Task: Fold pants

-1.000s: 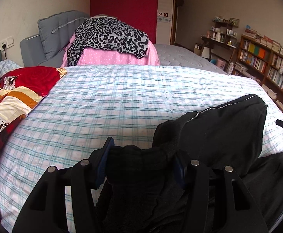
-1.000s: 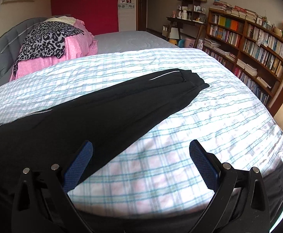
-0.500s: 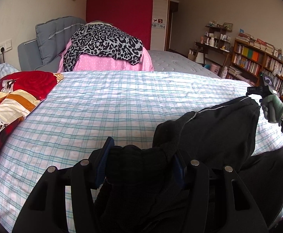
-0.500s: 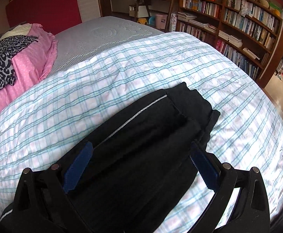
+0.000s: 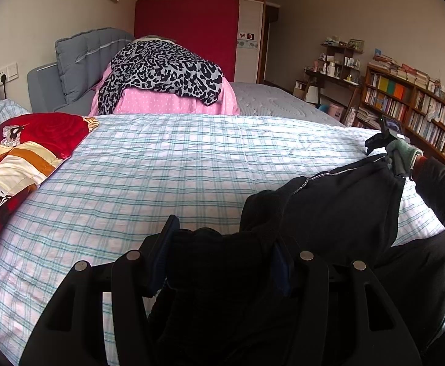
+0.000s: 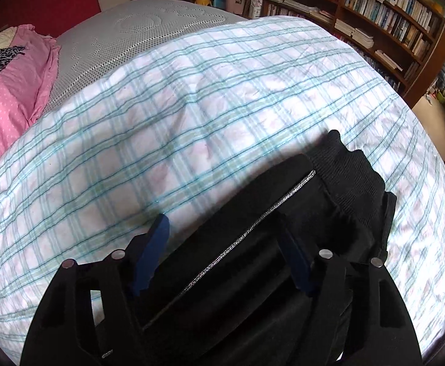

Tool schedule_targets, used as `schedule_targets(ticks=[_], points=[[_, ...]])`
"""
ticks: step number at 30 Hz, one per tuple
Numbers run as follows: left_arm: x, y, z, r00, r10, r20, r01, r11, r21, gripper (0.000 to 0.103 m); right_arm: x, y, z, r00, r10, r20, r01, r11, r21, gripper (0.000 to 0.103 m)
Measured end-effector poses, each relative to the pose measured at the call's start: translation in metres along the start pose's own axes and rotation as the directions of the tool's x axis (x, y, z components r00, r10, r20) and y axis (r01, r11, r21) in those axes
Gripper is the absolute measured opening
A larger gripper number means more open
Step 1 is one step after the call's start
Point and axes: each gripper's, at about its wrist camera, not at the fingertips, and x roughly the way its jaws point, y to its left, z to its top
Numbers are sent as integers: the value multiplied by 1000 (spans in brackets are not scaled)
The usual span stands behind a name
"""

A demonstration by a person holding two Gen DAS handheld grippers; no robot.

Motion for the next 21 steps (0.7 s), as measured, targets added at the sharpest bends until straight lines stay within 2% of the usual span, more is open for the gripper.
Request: schedule_targets(ticks=[3,5,7,10,13,18,21], points=[[-1,2,0,1000,-2,3,2,1000,-7,55,8,-2,0,1000,-15,5,15,1000,6,58],[-1,3,1,1000,0,4,0,1000,-12,55,10,-4,0,999,-31,19,31,1000,7,40],[-1,4,1,1000,2,2,-2,1000,-17,55,10,-10,0,999,-42,22,41,999,11,26],[-3,5,2,1000,2,8,-2,1000,-22,55,3,-24,0,1000,-17,25,16,999,33,11],[-6,7,3,1000,1,17,-1,1000,-27,55,-12,-34,1,999,5,46,-7,999,41,6],[-11,12,5,1000,-5,28,6,999,-52,55,-49,-59,-7,994,40,101,-46,997,59,5],[-19,15,7,999,-11,46,14,998,-66,55,-82,-87,-18,988,59,145,-73,993,93,5]])
